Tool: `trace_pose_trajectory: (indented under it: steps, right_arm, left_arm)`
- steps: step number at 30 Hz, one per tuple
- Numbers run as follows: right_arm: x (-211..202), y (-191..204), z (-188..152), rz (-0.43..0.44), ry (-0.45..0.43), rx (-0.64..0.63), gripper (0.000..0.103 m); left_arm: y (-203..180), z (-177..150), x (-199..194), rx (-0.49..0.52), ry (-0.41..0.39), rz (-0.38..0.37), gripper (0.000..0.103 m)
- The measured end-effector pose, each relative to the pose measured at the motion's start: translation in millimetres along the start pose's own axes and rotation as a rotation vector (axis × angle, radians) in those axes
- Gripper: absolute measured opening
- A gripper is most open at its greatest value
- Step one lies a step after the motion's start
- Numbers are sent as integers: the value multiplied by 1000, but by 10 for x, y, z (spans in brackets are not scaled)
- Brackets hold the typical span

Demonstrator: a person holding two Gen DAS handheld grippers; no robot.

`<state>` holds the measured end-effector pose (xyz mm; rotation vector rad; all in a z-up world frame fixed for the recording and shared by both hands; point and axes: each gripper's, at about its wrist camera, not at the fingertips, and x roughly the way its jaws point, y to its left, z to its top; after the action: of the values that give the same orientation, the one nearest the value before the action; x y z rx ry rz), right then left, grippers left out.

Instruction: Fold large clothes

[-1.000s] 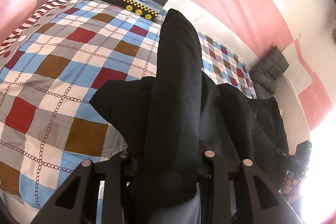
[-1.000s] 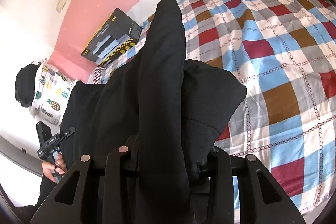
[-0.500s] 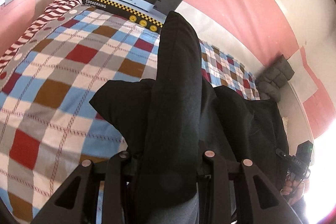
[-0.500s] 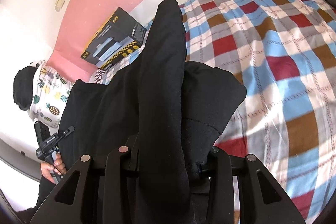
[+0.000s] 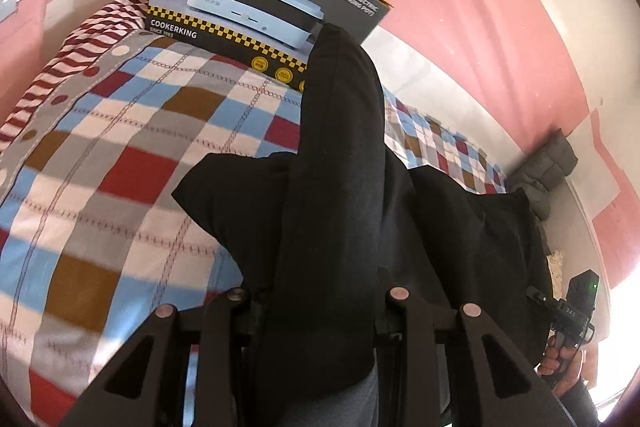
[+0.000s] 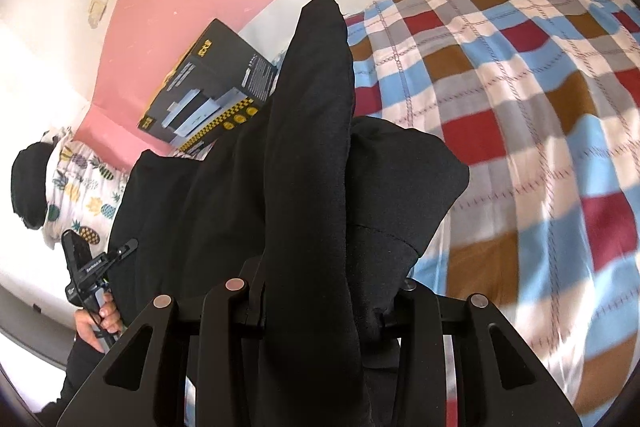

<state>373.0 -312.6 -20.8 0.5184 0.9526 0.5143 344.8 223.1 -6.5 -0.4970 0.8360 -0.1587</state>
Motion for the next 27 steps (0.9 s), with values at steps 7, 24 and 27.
trace_pose_trajectory:
  steps: [7,24,27]
  right_arm:
    - [536,-399,197,-19,29,71,40]
    - [150,-631,101,-220,-61,137,66]
    - [-19,-480,166,-282,-157,85,66]
  left_arm:
    - [330,155,615,-16,22,46,35]
    - [799,-40,281,-161,-56,83,60]
    - [722,29,113,-166,-130,84,60]
